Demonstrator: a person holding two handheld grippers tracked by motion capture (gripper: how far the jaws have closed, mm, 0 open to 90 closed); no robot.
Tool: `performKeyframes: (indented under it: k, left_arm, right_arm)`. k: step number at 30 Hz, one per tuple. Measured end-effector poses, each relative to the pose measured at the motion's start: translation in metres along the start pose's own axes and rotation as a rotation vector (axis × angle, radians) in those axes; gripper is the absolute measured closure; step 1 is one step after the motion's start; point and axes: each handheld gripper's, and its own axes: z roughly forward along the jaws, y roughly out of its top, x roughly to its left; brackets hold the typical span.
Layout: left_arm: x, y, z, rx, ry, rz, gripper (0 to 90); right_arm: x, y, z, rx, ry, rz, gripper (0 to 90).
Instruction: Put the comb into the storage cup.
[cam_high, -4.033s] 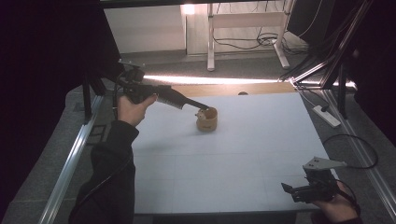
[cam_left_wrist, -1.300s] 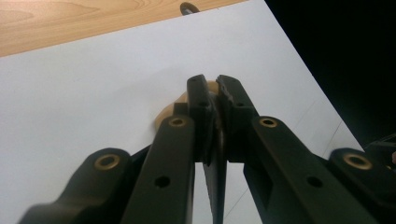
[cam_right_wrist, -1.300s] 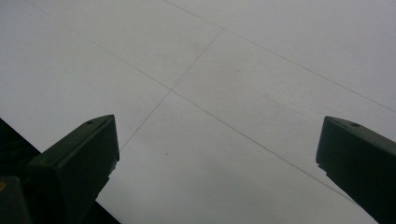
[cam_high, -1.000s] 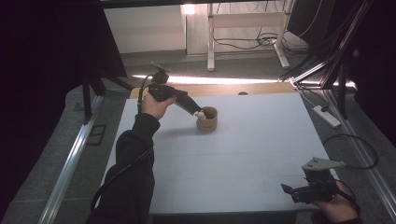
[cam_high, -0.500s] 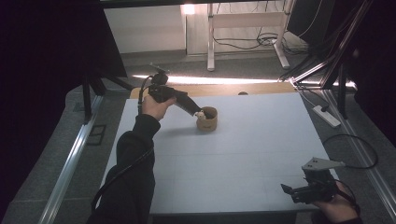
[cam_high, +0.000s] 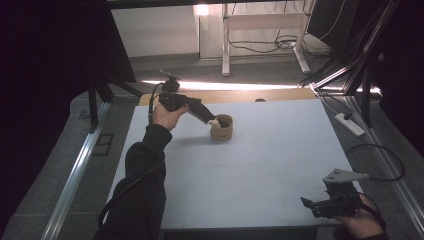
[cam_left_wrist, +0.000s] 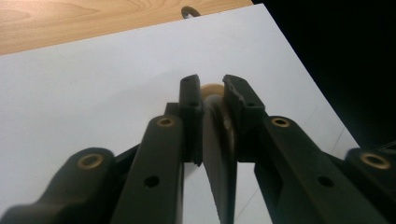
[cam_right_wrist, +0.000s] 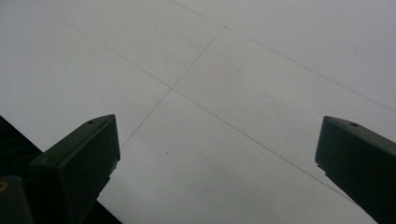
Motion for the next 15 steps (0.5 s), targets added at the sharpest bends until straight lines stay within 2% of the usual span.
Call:
performKeyframes:
  k: [9,15]
  left_arm:
    - [0.0020,-0.0048,-0.0029,-0.033,0.013,0.015,63.0]
    - [0.0020,-0.0079,-0.0061,-0.061,0.039,0.049,53.9]
  right_arm:
    - [0.0004,0.0001,0.0003,0.004,-0.001,-0.004,0.4]
    - [0.0006,0.0002,0.0005,0.005,-0.002,-0.005,0.4]
